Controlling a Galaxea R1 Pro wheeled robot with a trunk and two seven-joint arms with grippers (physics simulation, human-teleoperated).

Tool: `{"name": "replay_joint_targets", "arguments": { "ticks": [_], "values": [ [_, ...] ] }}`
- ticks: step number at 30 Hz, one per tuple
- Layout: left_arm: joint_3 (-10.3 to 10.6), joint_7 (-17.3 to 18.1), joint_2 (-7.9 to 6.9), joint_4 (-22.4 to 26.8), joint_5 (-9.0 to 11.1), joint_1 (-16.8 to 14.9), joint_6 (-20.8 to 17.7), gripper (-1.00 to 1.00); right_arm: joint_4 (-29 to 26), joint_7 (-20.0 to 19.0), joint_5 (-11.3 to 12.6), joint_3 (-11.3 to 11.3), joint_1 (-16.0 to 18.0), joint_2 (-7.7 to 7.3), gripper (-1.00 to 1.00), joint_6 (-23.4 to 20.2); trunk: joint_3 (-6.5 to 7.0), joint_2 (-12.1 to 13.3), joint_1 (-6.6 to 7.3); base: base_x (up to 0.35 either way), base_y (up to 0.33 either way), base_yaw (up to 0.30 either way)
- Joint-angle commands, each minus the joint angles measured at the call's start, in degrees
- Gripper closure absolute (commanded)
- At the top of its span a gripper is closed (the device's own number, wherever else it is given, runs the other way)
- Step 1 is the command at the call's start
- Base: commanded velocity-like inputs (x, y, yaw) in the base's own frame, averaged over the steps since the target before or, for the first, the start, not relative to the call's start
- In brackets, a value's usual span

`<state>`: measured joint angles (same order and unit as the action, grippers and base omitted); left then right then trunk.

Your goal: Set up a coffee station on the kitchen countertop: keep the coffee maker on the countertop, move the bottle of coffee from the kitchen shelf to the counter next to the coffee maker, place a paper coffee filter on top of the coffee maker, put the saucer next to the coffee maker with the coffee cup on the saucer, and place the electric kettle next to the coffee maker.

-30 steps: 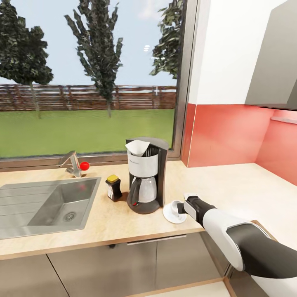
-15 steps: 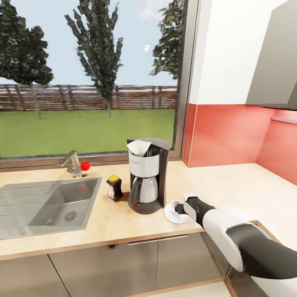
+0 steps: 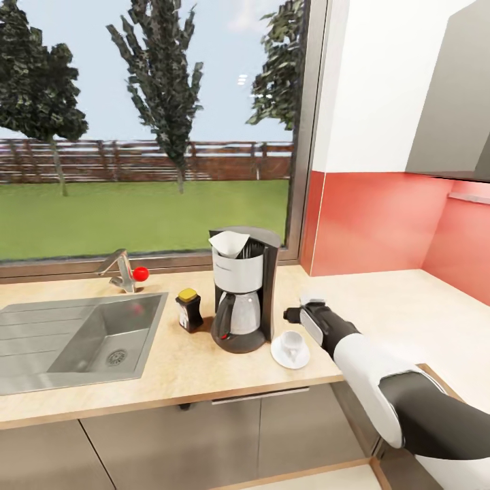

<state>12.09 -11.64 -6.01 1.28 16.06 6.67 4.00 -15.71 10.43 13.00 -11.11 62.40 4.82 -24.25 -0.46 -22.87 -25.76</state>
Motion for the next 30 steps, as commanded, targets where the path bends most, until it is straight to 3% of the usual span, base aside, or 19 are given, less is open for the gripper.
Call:
{"name": "replay_joint_targets", "arguments": {
  "ticks": [1,8,15,30],
  "values": [
    [0.47,-0.18,-0.03,0.13,0.54,0.07,0.04,-1.0,-1.44,0.44,0.65,-0.41,0.02,-0.04,-1.0,-1.49,-0.05,-0.05,-0.03,0.0,0.0,0.0],
    [0.47,-0.14,-0.05,0.13,0.55,0.09,0.04,-1.0,-7.19,0.54,0.63,-0.4,0.01,-0.07,-1.0,-6.4,-0.05,-0.05,-0.03,0.0,0.0,0.0],
    [0.56,-0.17,-0.05,0.13,0.49,0.09,0.05,-1.0,-9.21,0.51,0.7,-0.36,0.01,-0.08,-1.0,-7.02,-0.05,-0.05,-0.03,-0.046,-0.015,0.0],
    [0.56,-0.2,0.02,0.16,0.46,0.07,0.04,-1.0,-13.94,0.56,0.62,-0.44,0.0,-0.11,-1.0,-7.04,-0.05,-0.05,-0.03,-0.249,-0.156,0.0]
  ]
}}
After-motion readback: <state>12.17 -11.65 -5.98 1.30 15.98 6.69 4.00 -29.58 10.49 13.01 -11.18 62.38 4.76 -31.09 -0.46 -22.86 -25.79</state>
